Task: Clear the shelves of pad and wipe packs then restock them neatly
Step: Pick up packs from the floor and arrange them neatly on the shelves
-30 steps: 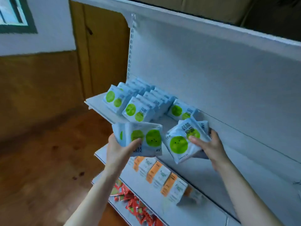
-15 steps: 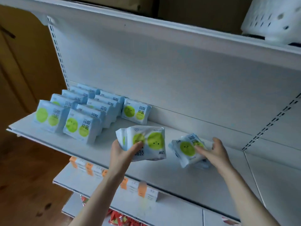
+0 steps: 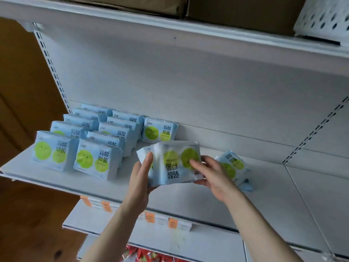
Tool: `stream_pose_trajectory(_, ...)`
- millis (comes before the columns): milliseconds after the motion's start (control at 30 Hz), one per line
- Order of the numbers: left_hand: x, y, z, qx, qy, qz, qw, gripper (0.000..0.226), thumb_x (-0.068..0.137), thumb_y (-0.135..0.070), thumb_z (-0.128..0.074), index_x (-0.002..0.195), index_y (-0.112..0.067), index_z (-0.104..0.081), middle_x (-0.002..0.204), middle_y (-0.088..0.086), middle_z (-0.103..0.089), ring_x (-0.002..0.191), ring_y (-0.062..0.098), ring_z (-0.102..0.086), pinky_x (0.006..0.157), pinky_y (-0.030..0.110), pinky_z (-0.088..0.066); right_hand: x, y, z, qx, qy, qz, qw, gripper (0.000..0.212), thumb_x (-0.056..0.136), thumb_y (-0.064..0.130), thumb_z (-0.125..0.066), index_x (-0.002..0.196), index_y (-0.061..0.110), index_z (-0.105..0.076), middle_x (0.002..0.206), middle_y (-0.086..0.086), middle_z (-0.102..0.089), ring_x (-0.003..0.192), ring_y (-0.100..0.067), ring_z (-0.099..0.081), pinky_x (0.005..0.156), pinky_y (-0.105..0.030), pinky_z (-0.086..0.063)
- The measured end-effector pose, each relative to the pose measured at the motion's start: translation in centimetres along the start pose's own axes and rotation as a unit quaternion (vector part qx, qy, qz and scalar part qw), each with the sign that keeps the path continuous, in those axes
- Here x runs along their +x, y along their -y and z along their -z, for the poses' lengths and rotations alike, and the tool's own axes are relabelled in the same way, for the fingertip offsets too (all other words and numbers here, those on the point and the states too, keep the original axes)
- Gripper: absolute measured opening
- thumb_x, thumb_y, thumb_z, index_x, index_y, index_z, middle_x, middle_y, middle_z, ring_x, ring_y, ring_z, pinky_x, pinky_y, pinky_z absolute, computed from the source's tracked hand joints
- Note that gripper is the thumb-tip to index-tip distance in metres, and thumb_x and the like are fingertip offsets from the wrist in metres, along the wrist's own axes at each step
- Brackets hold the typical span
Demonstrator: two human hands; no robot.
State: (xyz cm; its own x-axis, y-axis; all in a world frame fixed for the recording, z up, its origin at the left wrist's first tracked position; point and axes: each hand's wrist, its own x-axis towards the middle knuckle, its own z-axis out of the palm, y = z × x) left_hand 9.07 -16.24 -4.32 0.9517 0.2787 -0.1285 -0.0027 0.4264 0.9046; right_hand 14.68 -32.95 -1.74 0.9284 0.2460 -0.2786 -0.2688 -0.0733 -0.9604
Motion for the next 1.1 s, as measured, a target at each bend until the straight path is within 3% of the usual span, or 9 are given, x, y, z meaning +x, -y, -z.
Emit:
stream_pose_trajectory(100, 0.4, -0.6, 0.7, 0.012, 0.033, 0.031, 0.999, 0.035, 0.079, -0.047, -0.054, 0.107, -0.026, -0.058, 0.089, -0.011, -0.073, 0.082, 0.007, -0.069, 0.063, 0.034, -0.058, 0.2, 0.3, 0.5, 0.026, 0.001, -0.018, 1.0, 0.004, 0.084, 0.017, -0.065, 0.087, 0.015, -0.062, 0.08, -0.001, -0.067, 0.068, -0.013, -0.063, 0.057, -0.026, -0.055)
stream_pose_trajectory(267, 0.7, -0.9, 0.9, 0.053, 0.098, 0.049, 0.993, 0.054, 0.069, -0.05, -0.068, 0.112, -0.018, -0.065, 0.101, 0.009, -0.072, 0.091, 0.023, -0.069, 0.068, 0.039, -0.056, 0.5, 1.2, 0.3, -0.008, 0.038, -0.023, 0.999, 0.005, 0.084, 0.011, -0.065, 0.085, 0.015, -0.065, 0.066, 0.003, -0.068, 0.055, -0.008, -0.061, 0.051, -0.02, -0.05)
stream_pose_trajectory(433, 1.3, 0.3, 0.1, -0.003, 0.001, 0.019, 1.0, 0.054, 0.055, -0.04, -0.074, 0.104, -0.016, -0.068, 0.094, 0.013, -0.072, 0.081, 0.023, -0.069, 0.065, 0.039, -0.054, 0.9, 0.8, -0.2, 0.109, -0.049, 0.001, 0.993, 0.019, 0.086, 0.026, -0.062, 0.092, 0.008, -0.065, 0.081, -0.007, -0.069, 0.07, -0.015, -0.065, 0.066, -0.027, -0.054)
stream_pose_trajectory(500, 1.6, 0.7, -0.2, -0.054, -0.031, -0.002, 0.998, 0.046, 0.056, -0.036, -0.075, 0.098, -0.018, -0.07, 0.09, 0.009, -0.072, 0.079, 0.022, -0.068, 0.067, 0.038, -0.053, 0.4, 0.2, -0.5, 0.119, -0.084, -0.022, 0.989, 0.03, 0.084, 0.039, -0.061, 0.089, 0.009, -0.062, 0.081, -0.008, -0.069, 0.072, -0.019, -0.066, 0.063, -0.031, -0.053)
stream_pose_trajectory(600, 1.7, 0.9, -0.9, -0.101, -0.04, -0.016, 0.994, 0.034, 0.068, -0.024, -0.069, 0.101, -0.017, -0.067, 0.092, 0.011, -0.07, 0.081, 0.025, -0.067, 0.067, 0.04, -0.054, -0.9, -0.6, -2.0, 0.065, -0.006, -0.071, 0.995, 0.049, 0.067, 0.05, -0.065, 0.092, 0.008, -0.062, 0.077, -0.006, -0.069, 0.067, -0.018, -0.067, 0.057, -0.028, -0.052)
stream_pose_trajectory(700, 1.7, 1.1, -1.5, -0.112, -0.029, -0.011, 0.993, 0.034, 0.073, -0.023, -0.068, 0.106, -0.016, -0.065, 0.098, 0.015, -0.069, 0.084, 0.027, -0.067, 0.069, 0.041, -0.055, -1.3, -0.7, -3.2, 0.06, 0.058, -0.066, 0.994, 0.038, 0.072, 0.036, -0.074, 0.098, 0.01, -0.064, 0.082, -0.007, -0.071, 0.073, -0.021, -0.068, 0.06, -0.028, -0.054)
stream_pose_trajectory(833, 2.1, 1.6, -0.9, -0.149, -0.08, 0.071, 0.983, 0.044, 0.086, -0.046, -0.056, 0.117, -0.015, -0.061, 0.114, 0.019, -0.066, 0.1, 0.034, -0.064, 0.082, 0.046, -0.052, -0.8, -0.2, -2.8, 0.073, 0.068, -0.057, 0.993, 0.01, 0.085, 0.013, -0.063, 0.095, 0.01, -0.063, 0.078, -0.005, -0.072, 0.066, -0.021, -0.068, 0.056, -0.024, -0.055)
stream_pose_trajectory(967, 1.9, 2.0, 0.3, -0.11, -0.135, 0.077, 0.982, 0.025, 0.096, -0.023, -0.049, 0.114, -0.009, -0.059, 0.101, 0.015, -0.066, 0.084, 0.027, -0.065, 0.066, 0.036, -0.056, 0.9, 1.8, -0.9, 0.022, 0.016, 0.009, 1.0, 0.012, 0.083, 0.008, -0.065, 0.093, 0.011, -0.06, 0.085, -0.007, -0.068, 0.062, -0.019, -0.064, 0.049, -0.021, -0.051)
stream_pose_trajectory(1100, 0.4, 1.9, 1.8, -0.064, -0.125, 0.092, 0.986, 0.017, 0.093, -0.021, -0.053, 0.103, -0.011, -0.063, 0.094, 0.016, -0.069, 0.084, 0.03, -0.066, 0.072, 0.048, -0.055, 4.8, 4.3, 0.0, -0.09, -0.048, 0.101, 0.99, 0.021, 0.081, 0.009, -0.07, 0.098, 0.012, -0.058, 0.081, -0.001, -0.063, 0.063, -0.012, -0.058, 0.051, -0.02, -0.046)
